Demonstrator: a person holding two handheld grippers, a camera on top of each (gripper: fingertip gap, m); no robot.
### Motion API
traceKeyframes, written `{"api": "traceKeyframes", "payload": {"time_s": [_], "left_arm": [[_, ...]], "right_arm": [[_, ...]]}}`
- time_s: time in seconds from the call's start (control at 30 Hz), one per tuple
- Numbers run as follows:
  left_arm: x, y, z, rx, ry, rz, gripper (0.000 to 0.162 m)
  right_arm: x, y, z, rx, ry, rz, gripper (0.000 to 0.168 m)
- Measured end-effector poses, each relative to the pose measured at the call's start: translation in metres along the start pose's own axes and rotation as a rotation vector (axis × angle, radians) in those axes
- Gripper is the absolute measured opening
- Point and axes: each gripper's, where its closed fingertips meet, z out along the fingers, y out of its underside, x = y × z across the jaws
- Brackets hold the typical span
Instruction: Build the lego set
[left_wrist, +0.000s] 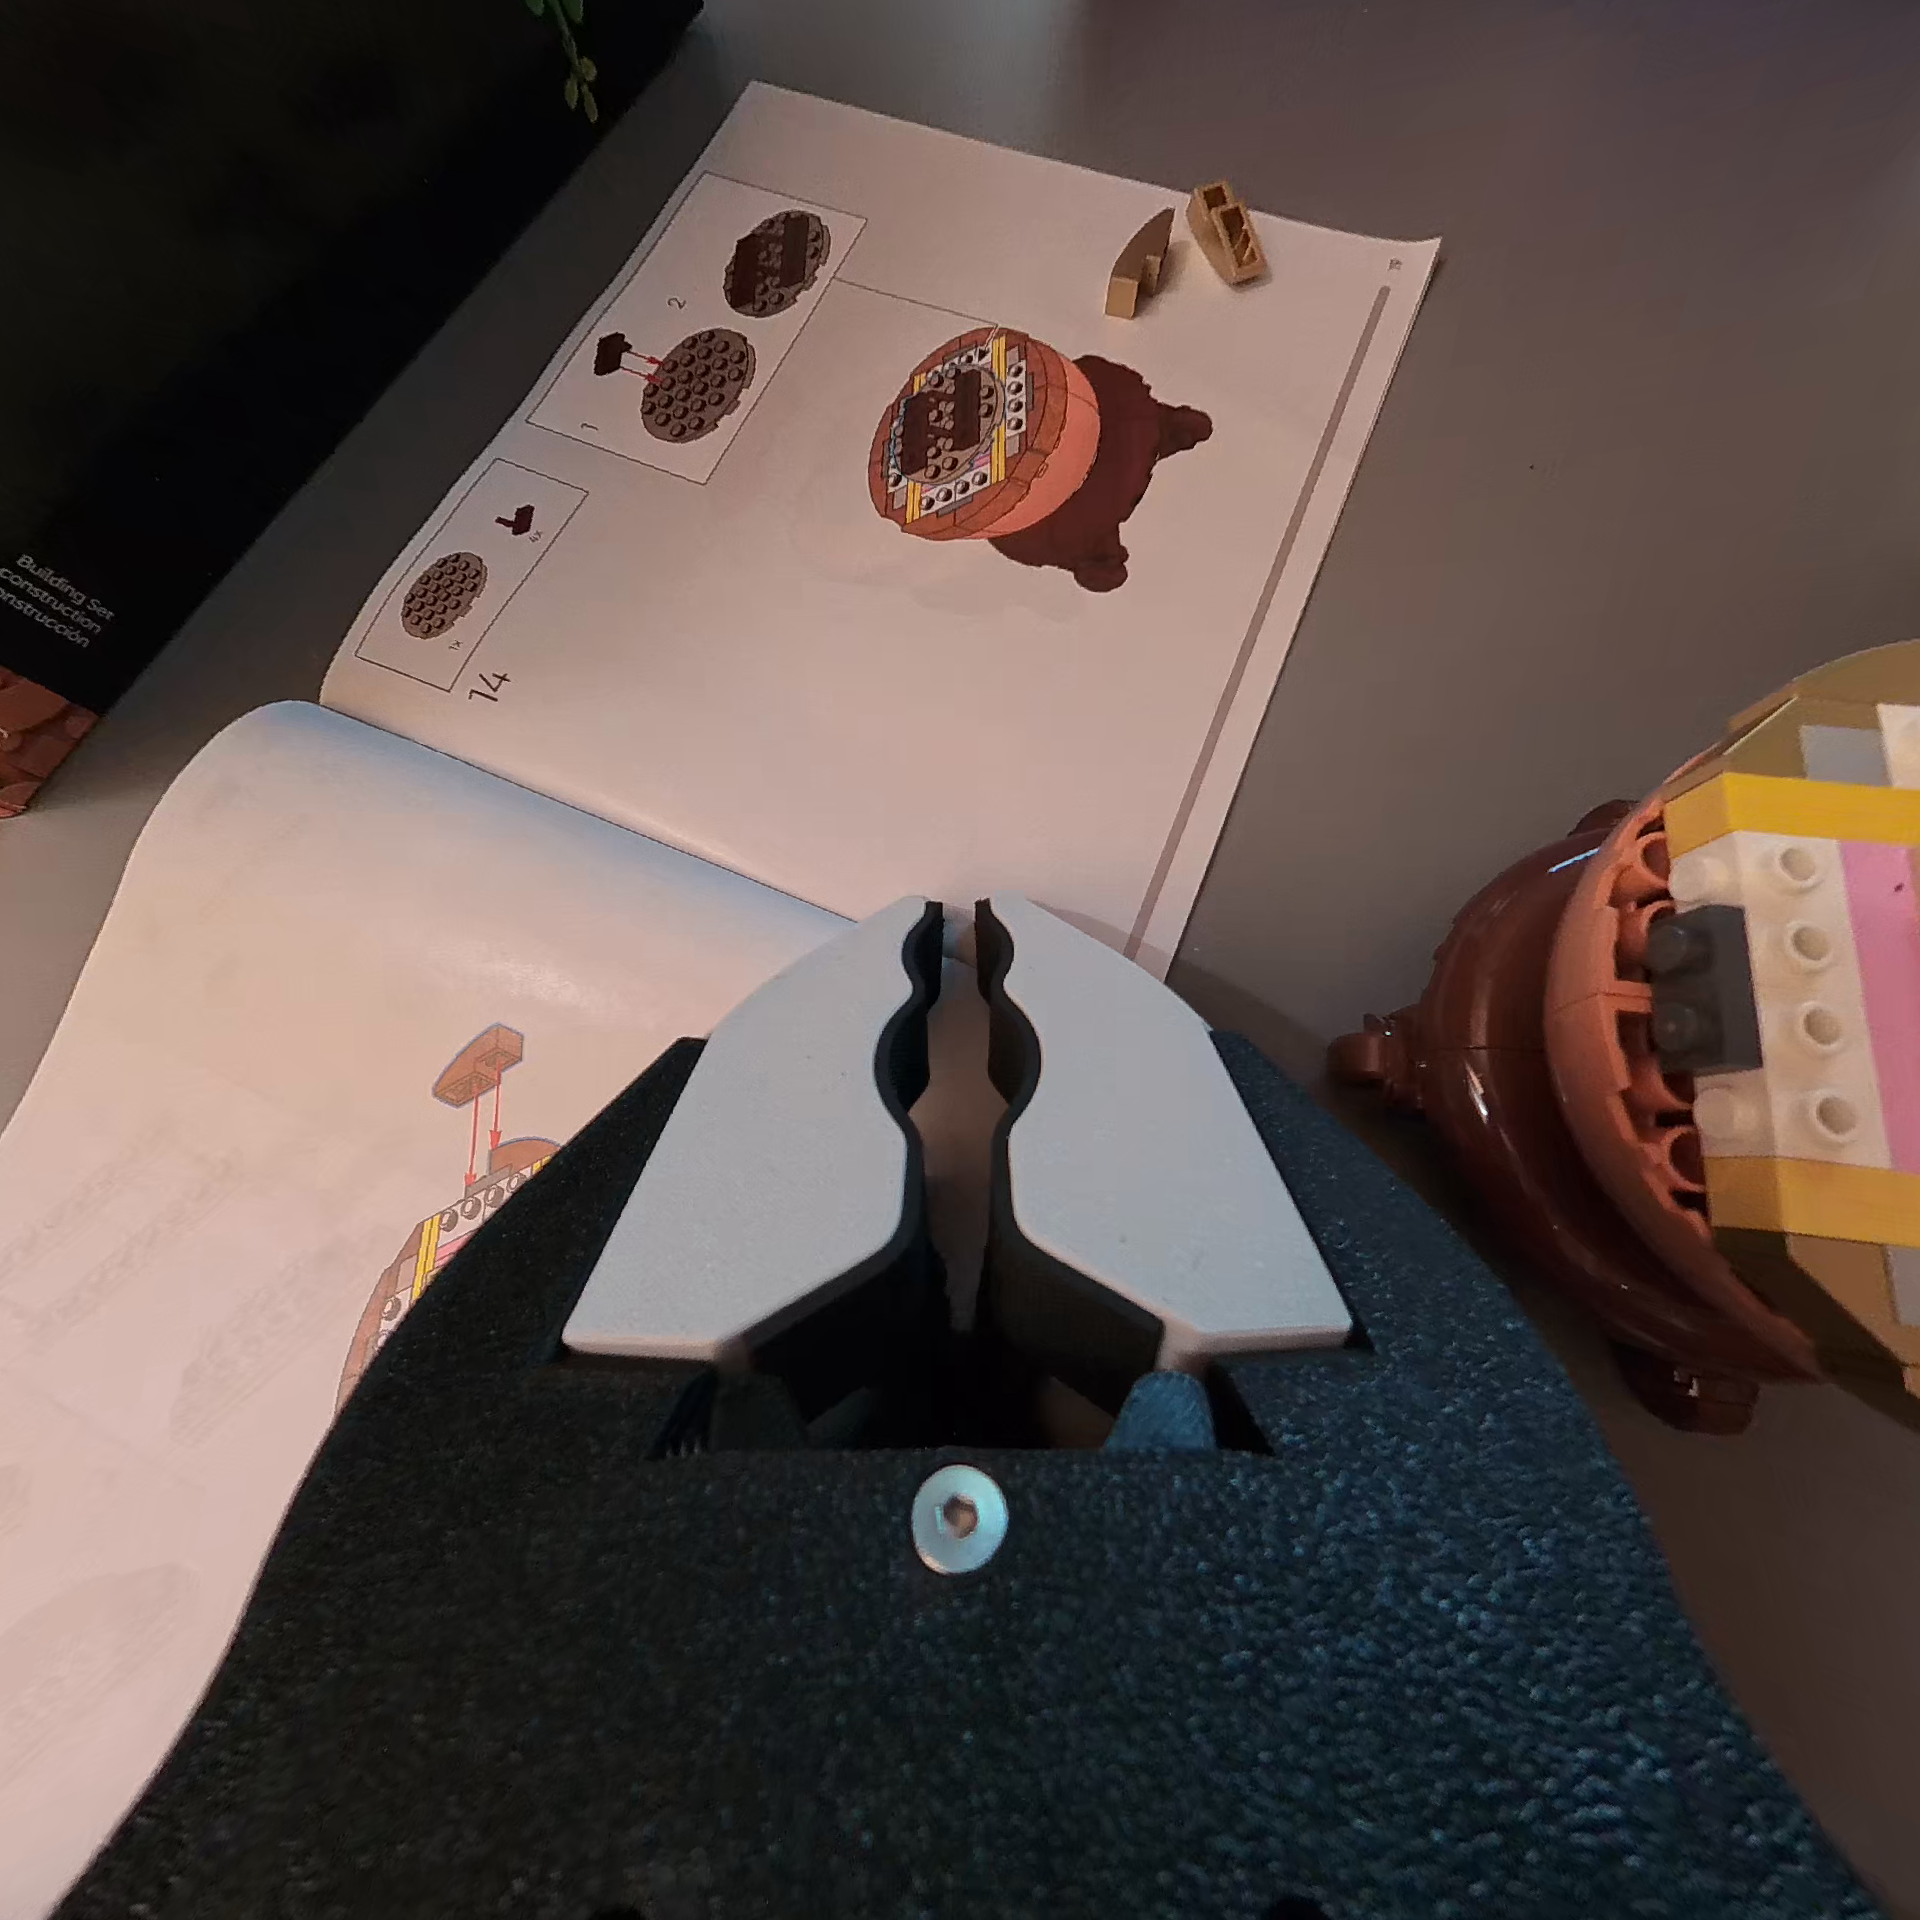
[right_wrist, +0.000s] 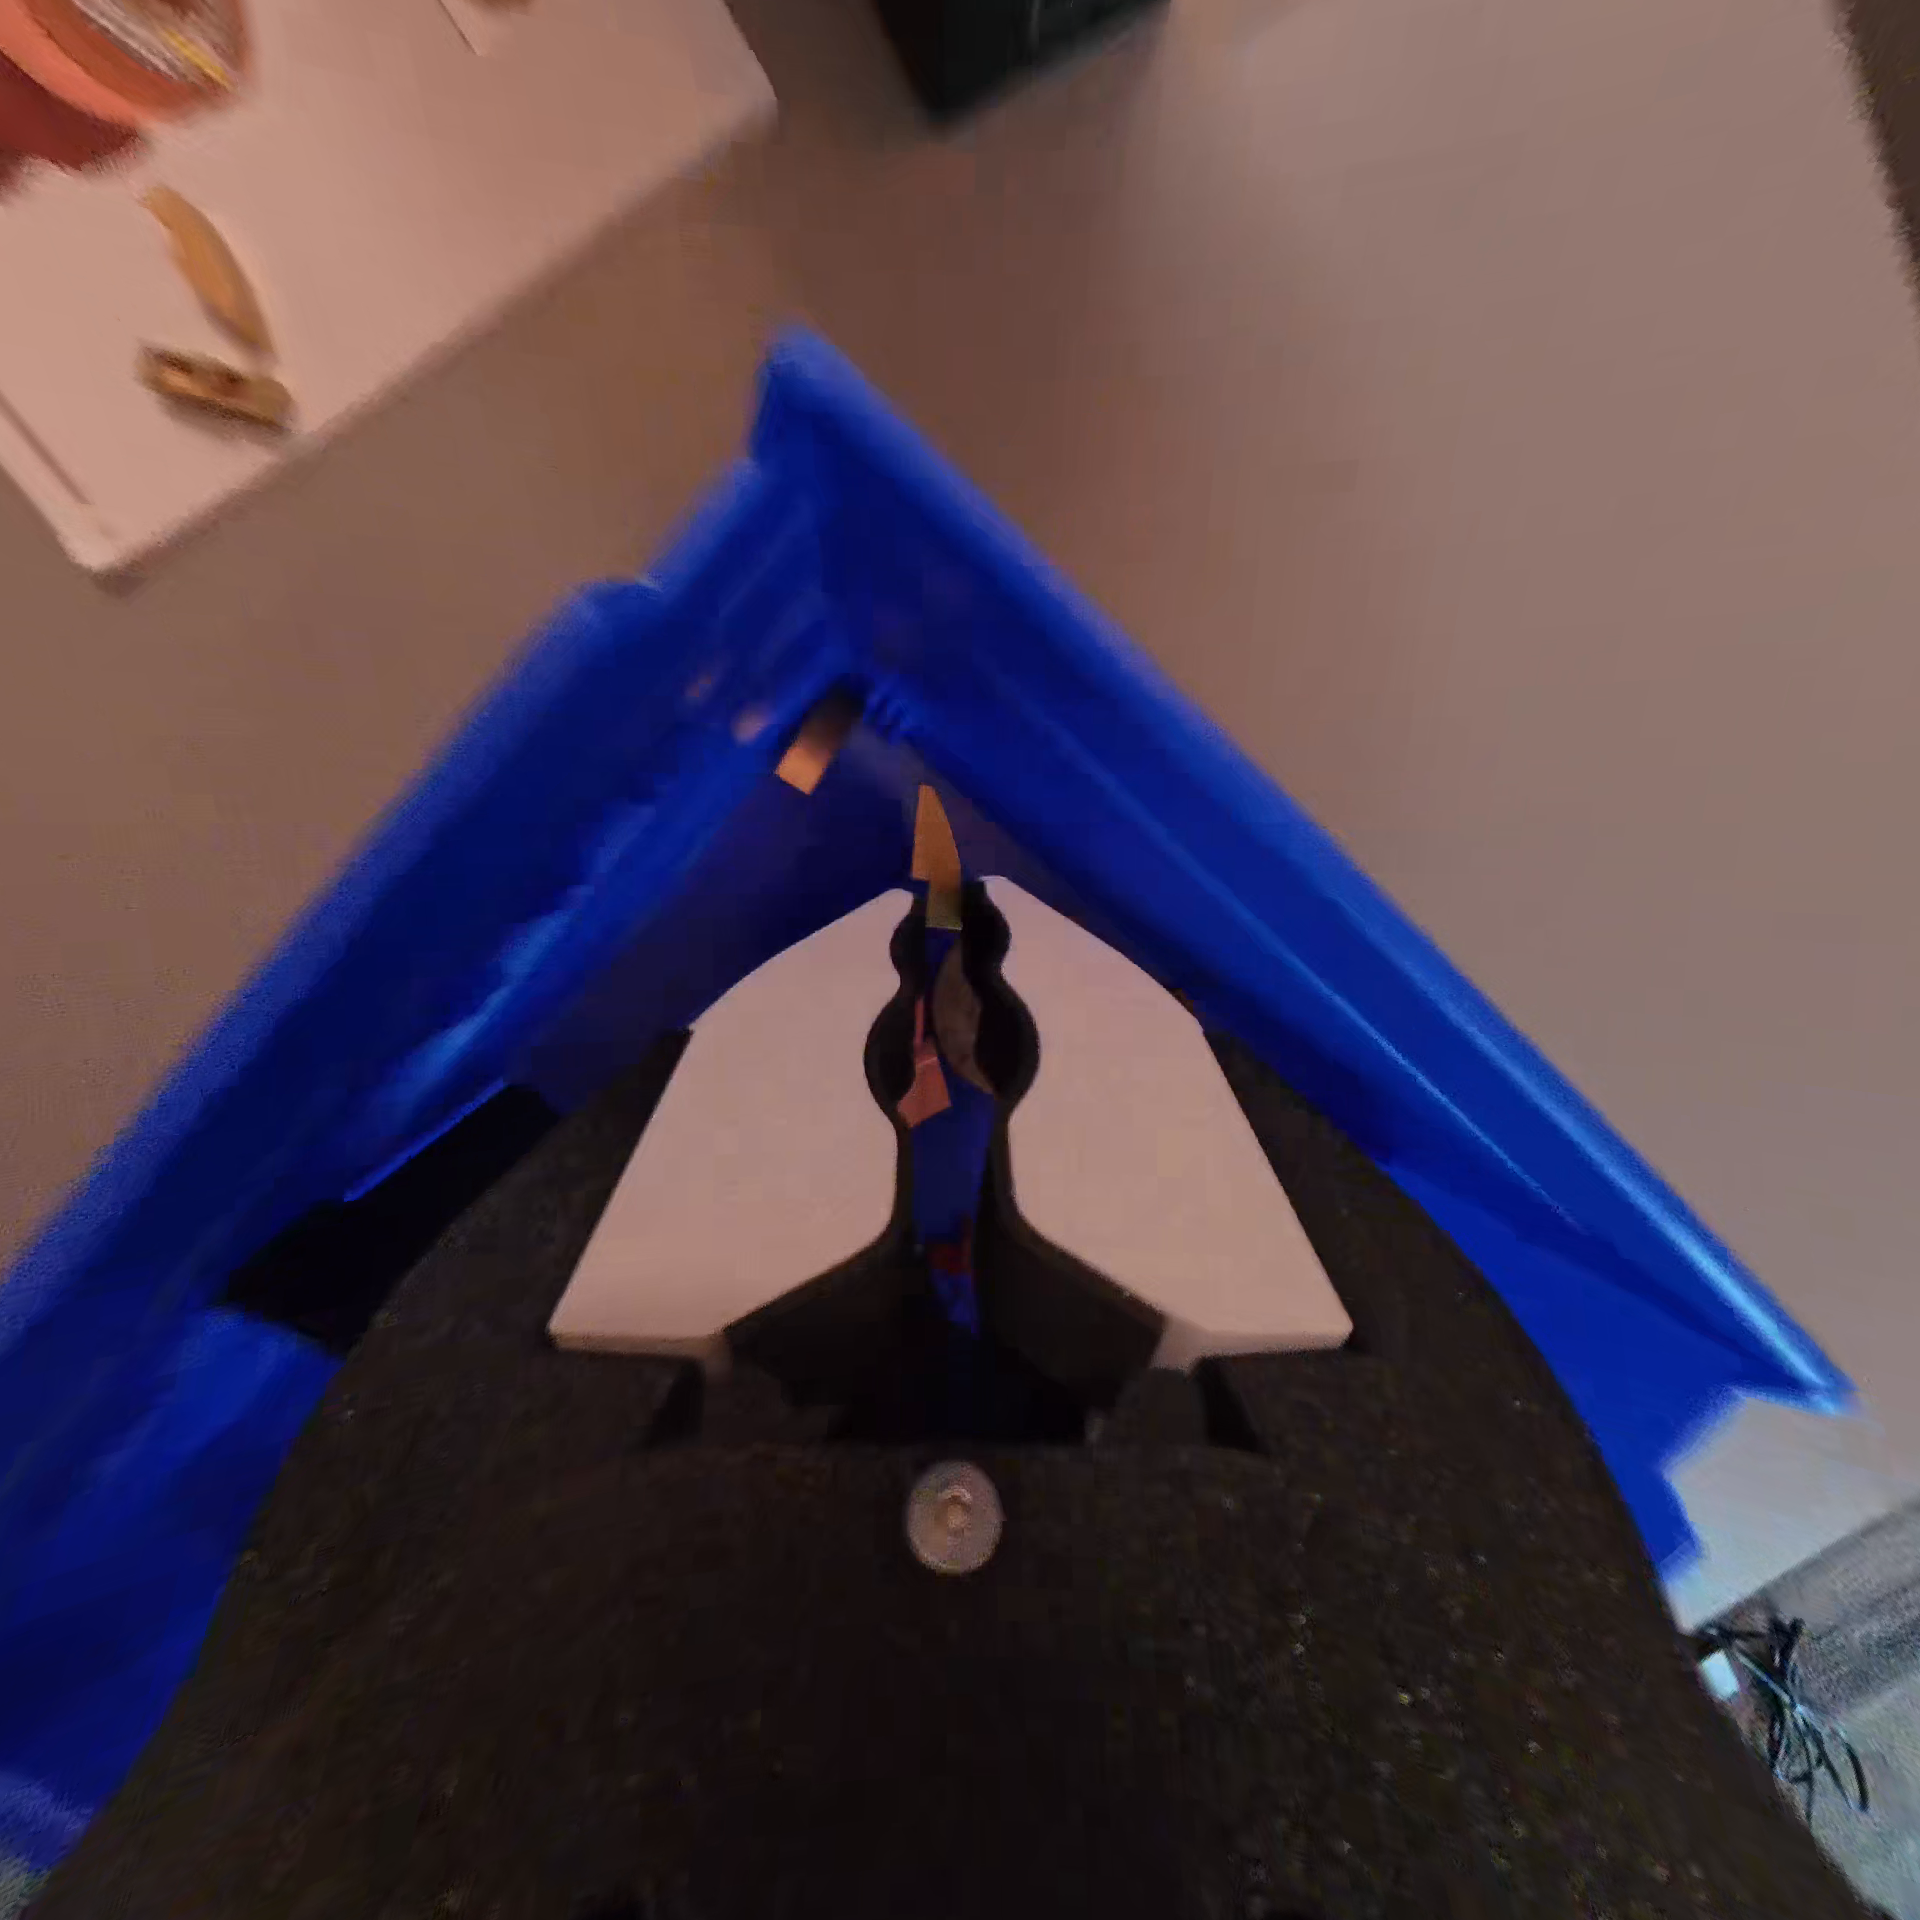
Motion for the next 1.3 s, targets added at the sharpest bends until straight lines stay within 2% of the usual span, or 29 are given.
{"api": "traceKeyframes", "payload": {"time_s": [0.03, 0.13, 0.2, 0.23, 0.33, 0.43, 0.6, 0.67, 0.7, 0.77, 0.87, 0.93, 1.03, 1.13, 1.17, 1.23, 1.27, 1.3], "left_arm": [[0.0, 0.0, 0.0, 0.0, 0.0, 0.0, 0.006], [0.0, 0.0, 0.0, 0.0, -0.003, 0.003, 0.006], [0.0, 0.0, 0.0, 0.0, -0.005, 0.005, 0.006], [0.0, 0.0, 0.0, 0.0, -0.004, 0.004, 0.006], [0.0, 0.0, 0.0, 0.0, 0.0, 0.0, 0.006], [0.0, 0.0, 0.0, 0.0, -0.006, 0.007, 0.006], [0.0, 0.0, 0.0, 0.001, -0.009, 0.011, 0.006], [0.0, 0.0, 0.0, 0.0, -0.004, 0.005, 0.006], [0.0, 0.0, 0.0, 0.0, -0.001, 0.002, 0.006], [0.0, 0.0, 0.0, 0.0, 0.001, -0.001, 0.006], [0.0, 0.0, 0.0, 0.0, -0.004, 0.005, 0.006], [0.0, 0.0, 0.0, 0.0, -0.006, 0.007, 0.006], [0.0, 0.0, 0.0, 0.0, 0.001, -0.001, 0.006], [0.0, 0.0, 0.0, 0.0, 0.006, -0.007, 0.006], [0.0, 0.0, 0.0, 0.0, 0.006, -0.007, 0.006], [0.0, 0.0, 0.0, 0.0, 0.004, -0.005, 0.006], [0.0, 0.0, 0.0, 0.0, 0.003, -0.003, 0.006], [0.0, 0.0, 0.0, 0.0, 0.001, -0.002, 0.006]], "right_arm": [[-0.001, -0.009, -0.014, 0.022, 0.011, -0.012, 0.007], [-0.026, -0.063, -0.051, 0.202, -0.009, -0.157, 0.006], [-0.062, -0.099, -0.054, 0.283, -0.105, -0.299, 0.006], [-0.078, -0.107, -0.044, 0.253, -0.142, -0.349, 0.006], [-0.105, -0.105, 0.01, -0.017, -0.177, -0.405, 0.006], [-0.113, -0.099, 0.054, -0.185, -0.134, -0.498, 0.006], [-0.122, -0.1, 0.084, -0.225, -0.177, -0.503, 0.006], [-0.118, -0.1, 0.086, -0.229, -0.148, -0.505, 0.014], [-0.116, -0.103, 0.082, -0.208, -0.135, -0.498, 0.024], [-0.112, -0.119, 0.062, -0.074, -0.11, -0.455, 0.025], [-0.099, -0.15, 0.003, 0.266, -0.071, -0.335, 0.03], [-0.089, -0.152, -0.041, 0.466, -0.081, -0.258, 0.037], [-0.068, -0.129, -0.086, 0.638, -0.081, -0.154, 0.046], [-0.045, -0.098, -0.113, 0.743, -0.01, -0.09, 0.054], [-0.037, -0.088, -0.119, 0.773, 0.03, -0.076, 0.061], [-0.024, -0.07, -0.123, 0.801, 0.102, -0.075, 0.096], [-0.017, -0.061, -0.122, 0.785, 0.137, -0.079, 0.104], [-0.013, -0.052, -0.118, 0.756, 0.158, -0.092, 0.101]]}}
